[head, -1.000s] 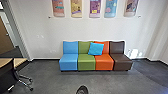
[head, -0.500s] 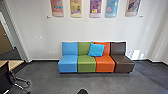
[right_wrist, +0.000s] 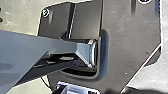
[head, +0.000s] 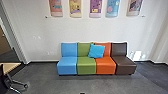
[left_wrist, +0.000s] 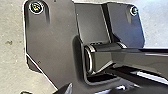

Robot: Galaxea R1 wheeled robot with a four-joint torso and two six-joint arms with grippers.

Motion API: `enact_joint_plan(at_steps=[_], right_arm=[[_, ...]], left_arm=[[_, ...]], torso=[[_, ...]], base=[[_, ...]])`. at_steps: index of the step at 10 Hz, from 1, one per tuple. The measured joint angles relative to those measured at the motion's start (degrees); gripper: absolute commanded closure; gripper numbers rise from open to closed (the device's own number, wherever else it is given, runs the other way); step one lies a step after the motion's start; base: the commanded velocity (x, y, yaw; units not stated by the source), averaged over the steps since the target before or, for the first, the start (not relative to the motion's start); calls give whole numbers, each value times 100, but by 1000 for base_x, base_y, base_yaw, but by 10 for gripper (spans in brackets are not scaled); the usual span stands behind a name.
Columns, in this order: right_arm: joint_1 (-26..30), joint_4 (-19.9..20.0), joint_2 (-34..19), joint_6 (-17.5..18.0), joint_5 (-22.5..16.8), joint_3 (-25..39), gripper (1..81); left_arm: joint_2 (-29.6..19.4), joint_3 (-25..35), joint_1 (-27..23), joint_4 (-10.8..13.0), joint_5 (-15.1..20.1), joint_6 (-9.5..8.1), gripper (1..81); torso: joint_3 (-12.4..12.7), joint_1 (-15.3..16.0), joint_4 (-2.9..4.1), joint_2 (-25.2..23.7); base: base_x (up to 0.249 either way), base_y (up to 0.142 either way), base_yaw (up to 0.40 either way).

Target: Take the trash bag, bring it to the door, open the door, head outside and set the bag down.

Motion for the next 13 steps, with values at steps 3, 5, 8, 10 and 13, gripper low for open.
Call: enact_joint_plan(at_steps=[3, 5, 8, 10, 13], right_arm=[[0, 1, 0, 0, 2, 0, 10], [2, 0, 0, 0, 2, 0, 10], [0, 0, 2, 0, 2, 0, 10], [-1, 0, 9, 0, 0, 0, 10], [0, 0, 11, 0, 2, -1, 10]], left_arm=[[-2, 0, -1, 0, 0, 0, 10], [0, 0, -1, 0, -2, 0, 10], [0, 0, -9, 0, -2, 0, 10], [0, 0, 0, 0, 2, 0, 10], [0, 0, -17, 0, -2, 0, 10]], torso=[[0, 0, 0, 0], [0, 4, 0, 2], [0, 4, 0, 2], [0, 2, 0, 2], [0, 2, 0, 2]], base=[[177, 0, 0], [158, 0, 0], [136, 0, 0], [134, 0, 0], [120, 0, 0]])
